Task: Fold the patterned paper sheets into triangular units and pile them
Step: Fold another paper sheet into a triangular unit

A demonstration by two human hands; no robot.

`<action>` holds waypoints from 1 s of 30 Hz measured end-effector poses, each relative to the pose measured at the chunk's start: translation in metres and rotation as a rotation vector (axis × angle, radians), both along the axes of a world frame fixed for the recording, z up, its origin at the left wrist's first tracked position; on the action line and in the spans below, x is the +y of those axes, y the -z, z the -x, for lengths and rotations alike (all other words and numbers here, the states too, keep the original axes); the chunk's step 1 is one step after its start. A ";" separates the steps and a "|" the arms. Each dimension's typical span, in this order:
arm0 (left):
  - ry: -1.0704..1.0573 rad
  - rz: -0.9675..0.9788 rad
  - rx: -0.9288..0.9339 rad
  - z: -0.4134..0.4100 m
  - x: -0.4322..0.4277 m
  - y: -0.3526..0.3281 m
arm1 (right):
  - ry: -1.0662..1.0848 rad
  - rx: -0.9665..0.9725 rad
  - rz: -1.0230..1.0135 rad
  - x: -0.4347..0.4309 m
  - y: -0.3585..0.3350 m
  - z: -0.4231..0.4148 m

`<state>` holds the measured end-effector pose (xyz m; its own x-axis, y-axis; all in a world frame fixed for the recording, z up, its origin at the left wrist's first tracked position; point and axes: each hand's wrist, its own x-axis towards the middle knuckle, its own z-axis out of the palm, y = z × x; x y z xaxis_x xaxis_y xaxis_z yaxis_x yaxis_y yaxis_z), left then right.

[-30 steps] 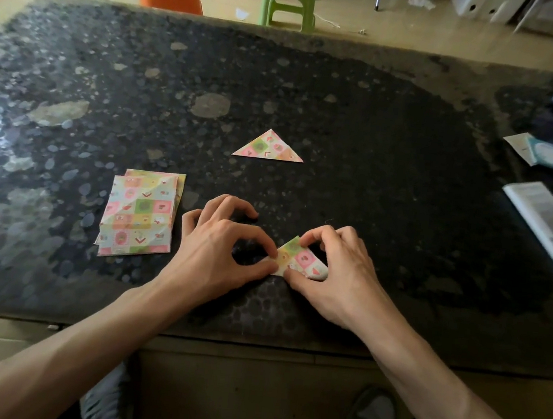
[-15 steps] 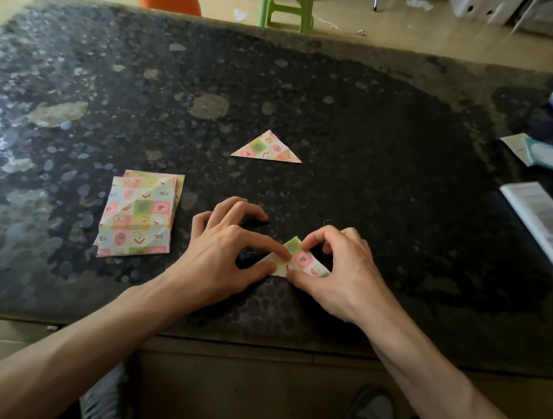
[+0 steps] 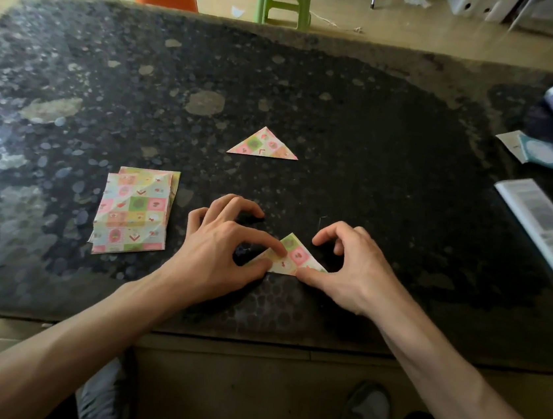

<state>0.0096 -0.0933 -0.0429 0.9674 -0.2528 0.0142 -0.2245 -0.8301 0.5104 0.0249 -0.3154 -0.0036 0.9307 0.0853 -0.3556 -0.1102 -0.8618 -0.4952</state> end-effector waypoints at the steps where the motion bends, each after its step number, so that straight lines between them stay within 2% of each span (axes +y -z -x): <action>1: -0.010 0.004 -0.011 0.001 -0.001 0.000 | 0.003 -0.003 -0.002 0.001 0.001 0.000; 10: -0.098 0.028 -0.052 0.008 -0.013 0.003 | 0.013 0.029 -0.019 -0.011 -0.003 -0.003; 20: -0.096 0.025 -0.020 0.007 -0.012 -0.001 | 0.006 0.073 -0.012 -0.023 -0.004 -0.006; 26: -0.071 0.019 -0.042 0.007 -0.011 0.001 | 0.022 0.108 -0.037 -0.033 -0.003 -0.012; 30: 0.042 -0.041 -0.148 0.004 -0.005 0.000 | 0.004 0.129 -0.072 -0.035 -0.003 -0.015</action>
